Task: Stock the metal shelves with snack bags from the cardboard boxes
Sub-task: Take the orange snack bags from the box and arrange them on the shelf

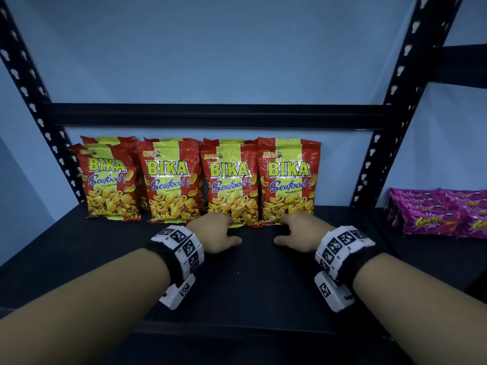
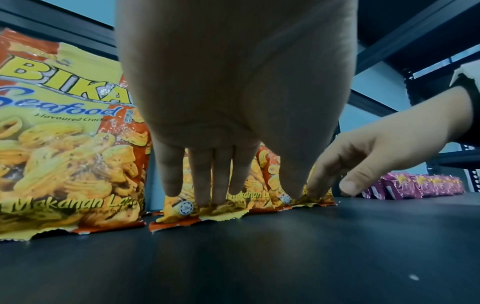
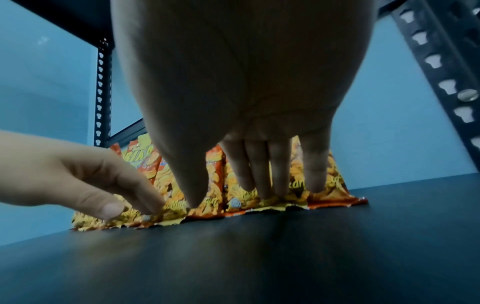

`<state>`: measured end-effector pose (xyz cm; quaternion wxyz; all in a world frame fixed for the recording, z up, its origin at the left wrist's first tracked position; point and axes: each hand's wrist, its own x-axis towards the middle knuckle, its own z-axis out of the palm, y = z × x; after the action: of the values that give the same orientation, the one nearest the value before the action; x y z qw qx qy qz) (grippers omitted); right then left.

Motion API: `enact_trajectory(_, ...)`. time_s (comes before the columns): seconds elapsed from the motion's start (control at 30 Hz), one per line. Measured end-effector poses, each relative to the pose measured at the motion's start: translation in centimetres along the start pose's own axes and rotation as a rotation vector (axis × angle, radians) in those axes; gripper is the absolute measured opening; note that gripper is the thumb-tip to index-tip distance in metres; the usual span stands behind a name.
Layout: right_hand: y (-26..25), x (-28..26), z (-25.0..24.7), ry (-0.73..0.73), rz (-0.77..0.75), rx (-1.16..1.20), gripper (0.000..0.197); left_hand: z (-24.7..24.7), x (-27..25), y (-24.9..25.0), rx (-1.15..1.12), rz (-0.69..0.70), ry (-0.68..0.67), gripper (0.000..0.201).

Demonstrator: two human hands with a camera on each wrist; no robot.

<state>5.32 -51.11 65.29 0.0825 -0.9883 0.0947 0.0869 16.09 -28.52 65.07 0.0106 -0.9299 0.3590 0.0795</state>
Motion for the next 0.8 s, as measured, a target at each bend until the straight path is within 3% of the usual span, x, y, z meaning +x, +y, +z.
enact_trajectory(0.1, 0.0, 0.5, 1.2, -0.090, 0.050, -0.019, 0.062, 0.4, 0.2, 0.6, -0.009, -0.004, -0.047, 0.076)
enact_trajectory(0.27, -0.5, 0.7, 1.7, -0.114, 0.099, 0.001, 0.073, 1.3, 0.5, 0.8, -0.074, 0.009, -0.133, 0.078)
enact_trajectory(0.8, -0.5, 1.1, 1.8, -0.096, 0.105, 0.063, 0.066, 1.0, 1.0, -0.1, -0.110, 0.040, -0.146, 0.076)
